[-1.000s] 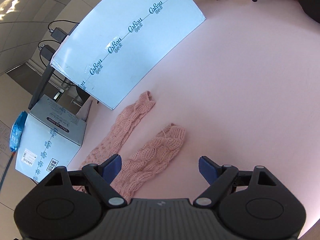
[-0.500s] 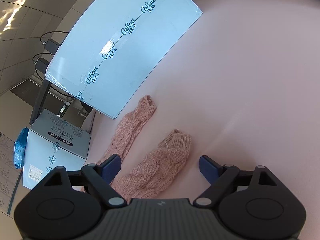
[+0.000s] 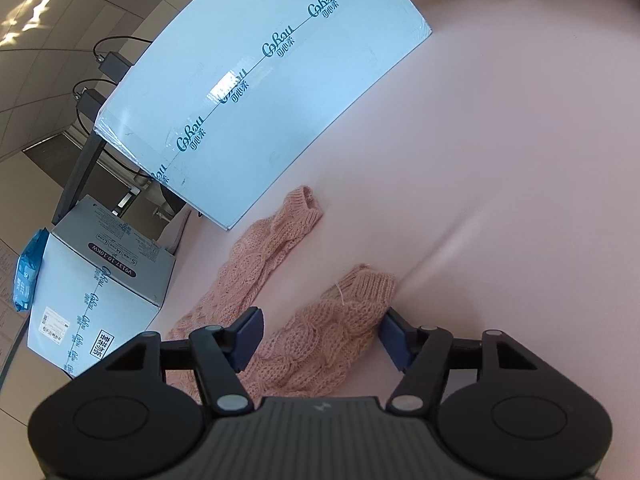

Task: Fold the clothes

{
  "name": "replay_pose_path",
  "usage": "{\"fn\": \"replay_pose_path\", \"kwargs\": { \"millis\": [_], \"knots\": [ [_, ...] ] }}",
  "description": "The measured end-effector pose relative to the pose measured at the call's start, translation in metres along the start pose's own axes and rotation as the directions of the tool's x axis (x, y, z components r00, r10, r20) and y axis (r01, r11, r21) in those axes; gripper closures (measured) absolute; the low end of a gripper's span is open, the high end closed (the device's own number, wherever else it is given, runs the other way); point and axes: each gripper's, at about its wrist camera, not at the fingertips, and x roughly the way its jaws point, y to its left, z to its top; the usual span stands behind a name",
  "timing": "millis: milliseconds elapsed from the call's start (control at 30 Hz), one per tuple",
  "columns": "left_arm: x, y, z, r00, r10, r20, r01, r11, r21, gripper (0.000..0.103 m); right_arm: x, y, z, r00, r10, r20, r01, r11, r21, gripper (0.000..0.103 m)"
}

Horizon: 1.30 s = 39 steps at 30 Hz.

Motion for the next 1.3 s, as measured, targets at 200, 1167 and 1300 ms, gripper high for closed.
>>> {"fn": "replay_pose_path", "kwargs": {
  "millis": [200,1167,1300],
  "knots": [
    [-0.005,0.016,0.002,1.000,-0.003,-0.011,0.002,0.995,-0.097,0.079,-0.002,-0.014,-0.002,1.000,-0.023,0.005,0.023,0.999,0.044,0.090],
    [-0.063,0.038,-0.009,0.995,-0.081,0.061,0.093,0.970,-0.225,0.087,-0.039,0.010,-0.005,0.999,0.044,-0.030,-0.042,0.997,0.058,0.095],
    [-0.065,0.032,0.006,0.993,-0.064,0.097,0.078,0.985,-0.152,0.087,-0.040,0.021,0.004,0.996,0.085,-0.024,-0.084,0.995,0.045,0.095]
  ]
}}
